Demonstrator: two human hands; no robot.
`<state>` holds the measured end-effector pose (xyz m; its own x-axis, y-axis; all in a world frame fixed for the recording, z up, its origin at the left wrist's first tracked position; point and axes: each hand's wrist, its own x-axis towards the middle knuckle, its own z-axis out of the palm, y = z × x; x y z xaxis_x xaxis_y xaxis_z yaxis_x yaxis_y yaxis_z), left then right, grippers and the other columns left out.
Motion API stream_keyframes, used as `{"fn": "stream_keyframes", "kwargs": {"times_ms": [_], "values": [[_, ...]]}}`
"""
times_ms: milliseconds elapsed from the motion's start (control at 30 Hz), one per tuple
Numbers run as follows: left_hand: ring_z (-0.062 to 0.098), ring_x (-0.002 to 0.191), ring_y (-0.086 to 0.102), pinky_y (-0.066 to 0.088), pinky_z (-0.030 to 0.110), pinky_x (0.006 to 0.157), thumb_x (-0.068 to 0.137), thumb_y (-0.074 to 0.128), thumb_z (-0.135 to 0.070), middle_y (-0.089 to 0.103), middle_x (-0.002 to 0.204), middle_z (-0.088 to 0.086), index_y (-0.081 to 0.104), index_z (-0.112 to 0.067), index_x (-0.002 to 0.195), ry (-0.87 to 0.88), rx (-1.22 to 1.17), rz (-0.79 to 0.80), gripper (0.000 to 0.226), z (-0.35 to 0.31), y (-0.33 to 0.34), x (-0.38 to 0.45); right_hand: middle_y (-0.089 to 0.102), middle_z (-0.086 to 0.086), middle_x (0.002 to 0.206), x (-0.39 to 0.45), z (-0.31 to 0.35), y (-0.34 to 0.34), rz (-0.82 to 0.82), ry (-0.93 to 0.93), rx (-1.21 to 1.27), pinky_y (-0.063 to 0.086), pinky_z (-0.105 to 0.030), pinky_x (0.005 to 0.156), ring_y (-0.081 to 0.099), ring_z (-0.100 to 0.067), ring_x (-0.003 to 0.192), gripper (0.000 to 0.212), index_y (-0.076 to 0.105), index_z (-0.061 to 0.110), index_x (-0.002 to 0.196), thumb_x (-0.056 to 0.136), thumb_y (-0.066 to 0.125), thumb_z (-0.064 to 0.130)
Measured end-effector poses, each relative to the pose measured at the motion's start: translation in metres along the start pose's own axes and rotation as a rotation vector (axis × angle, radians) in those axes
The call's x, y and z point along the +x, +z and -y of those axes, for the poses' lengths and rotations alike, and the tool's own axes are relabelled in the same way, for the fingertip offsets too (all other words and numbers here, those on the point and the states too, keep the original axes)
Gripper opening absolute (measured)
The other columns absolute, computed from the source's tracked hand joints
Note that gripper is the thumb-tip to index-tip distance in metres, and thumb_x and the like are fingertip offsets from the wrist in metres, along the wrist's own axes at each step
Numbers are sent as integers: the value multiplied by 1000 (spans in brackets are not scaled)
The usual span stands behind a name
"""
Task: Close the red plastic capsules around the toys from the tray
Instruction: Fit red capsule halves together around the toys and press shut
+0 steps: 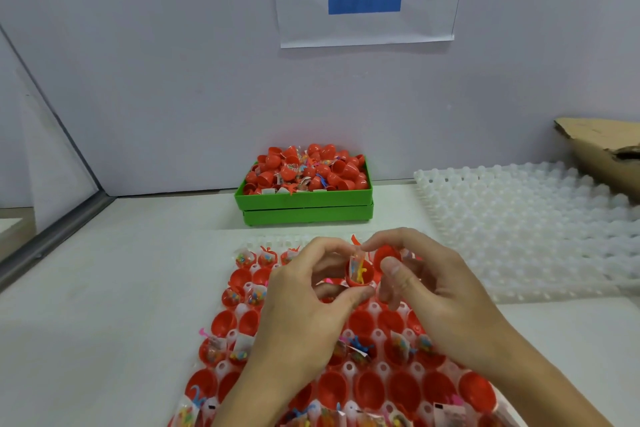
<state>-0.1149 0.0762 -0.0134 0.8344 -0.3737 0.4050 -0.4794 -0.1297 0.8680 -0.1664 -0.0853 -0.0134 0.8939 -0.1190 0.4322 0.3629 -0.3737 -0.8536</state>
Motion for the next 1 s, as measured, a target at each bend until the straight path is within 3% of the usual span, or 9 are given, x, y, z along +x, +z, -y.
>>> {"fn": "stream_keyframes", "kwargs": {"times_ms": [67,133,367,533,667,867,1000], "values": [[1,89,70,54,13,74,71,85,-6,72,90,-15,67,-33,91,-3,-10,-1,38,-1,0,0,64,-3,67,0,0,-1,-3,20,42,53,-29,62,64,-17,61,20,68,22,101,97,55,8],[4,89,71,56,16,75,72,85,-7,73,90,-12,65,-35,93,-11,-21,6,40,-1,-1,0,65,-6,66,0,1,-1,-7,29,59,53,-25,62,66,-16,62,17,67,19,98,97,55,8],[2,89,70,54,11,70,74,84,-8,71,90,-14,65,-37,94,-10,-29,11,40,-4,-2,-1,64,0,68,-1,3,-1,-8,23,59,52,-22,62,63,-19,62,18,68,19,99,96,56,7],[4,94,70,56,15,74,74,83,-6,72,92,-13,63,-37,94,-11,-30,21,42,-2,-2,0,64,9,90,-1,4,1,26,-24,-49,53,-34,74,64,-17,80,32,71,29,109,96,54,5],[7,93,71,58,19,74,75,82,-4,73,92,-9,62,-34,92,-6,-45,30,40,-1,-2,-1,62,15,78,-1,4,0,2,-9,-7,50,-21,67,64,-14,72,26,71,20,102,96,53,1],[5,88,69,57,18,69,73,84,-9,69,86,-10,57,-30,84,9,-6,3,35,2,-1,0,63,8,74,0,5,1,-12,20,39,53,-24,63,64,-14,65,24,69,20,102,95,55,2],[6,83,68,53,13,65,74,84,-13,67,82,-10,61,-27,81,60,35,-2,27,2,-1,0,66,-2,85,1,7,1,-51,85,198,57,-25,63,68,-19,69,30,68,27,97,88,66,-1]]}}
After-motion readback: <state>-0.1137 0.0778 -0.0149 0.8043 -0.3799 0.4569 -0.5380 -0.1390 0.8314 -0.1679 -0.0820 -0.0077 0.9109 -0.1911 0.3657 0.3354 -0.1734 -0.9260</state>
